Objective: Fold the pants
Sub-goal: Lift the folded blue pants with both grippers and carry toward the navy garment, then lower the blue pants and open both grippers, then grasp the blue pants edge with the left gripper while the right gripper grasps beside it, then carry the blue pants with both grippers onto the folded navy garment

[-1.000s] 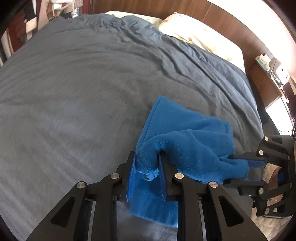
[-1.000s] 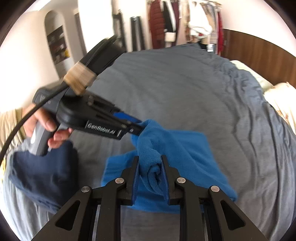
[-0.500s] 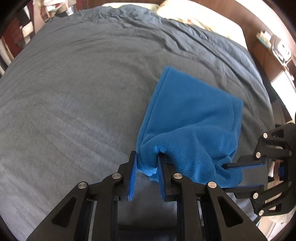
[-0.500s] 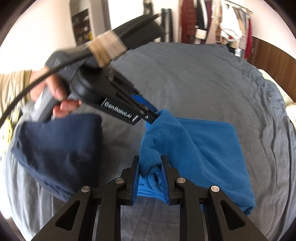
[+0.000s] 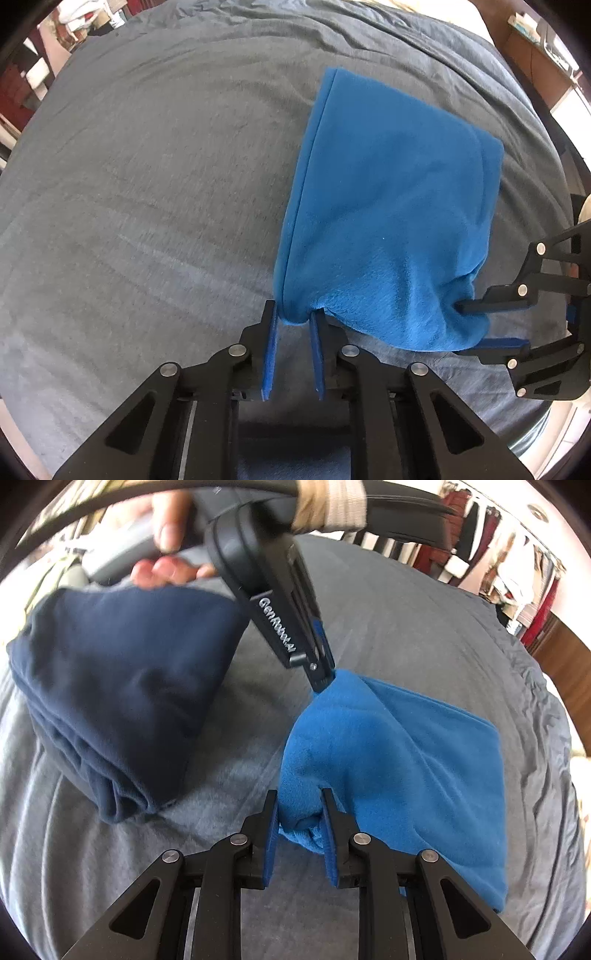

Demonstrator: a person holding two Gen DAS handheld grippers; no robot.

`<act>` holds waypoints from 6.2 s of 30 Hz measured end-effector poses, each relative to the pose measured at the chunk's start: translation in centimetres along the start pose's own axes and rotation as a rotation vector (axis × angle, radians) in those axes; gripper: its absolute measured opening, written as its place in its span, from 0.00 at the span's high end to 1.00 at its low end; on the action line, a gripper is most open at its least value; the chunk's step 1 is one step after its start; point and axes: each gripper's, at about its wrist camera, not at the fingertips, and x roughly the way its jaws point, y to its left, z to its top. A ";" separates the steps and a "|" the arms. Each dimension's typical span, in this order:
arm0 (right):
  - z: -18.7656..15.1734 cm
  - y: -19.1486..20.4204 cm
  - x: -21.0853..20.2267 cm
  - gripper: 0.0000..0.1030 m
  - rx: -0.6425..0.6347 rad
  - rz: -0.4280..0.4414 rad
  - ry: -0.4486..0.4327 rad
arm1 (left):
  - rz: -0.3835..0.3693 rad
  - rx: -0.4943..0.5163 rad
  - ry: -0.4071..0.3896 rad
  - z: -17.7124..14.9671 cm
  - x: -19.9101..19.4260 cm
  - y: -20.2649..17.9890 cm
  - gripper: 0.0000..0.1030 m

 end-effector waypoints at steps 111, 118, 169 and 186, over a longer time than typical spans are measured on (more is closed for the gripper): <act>-7.8 -23.6 9.0 0.57 0.538 0.322 0.114 | -0.030 -1.318 -0.380 -4.9 6.0 -6.2 0.40; -7.6 -23.5 8.4 0.66 0.559 0.318 0.109 | -0.049 -1.300 -0.372 -4.4 5.0 -5.9 0.54; 6.7 -6.2 -7.2 0.78 0.460 0.429 -0.149 | 0.323 -1.272 -0.565 -25.8 -21.7 -7.0 0.64; 6.7 -1.1 0.6 0.78 0.391 0.374 -0.079 | 0.233 -1.285 -0.496 -31.3 -15.3 -3.2 0.64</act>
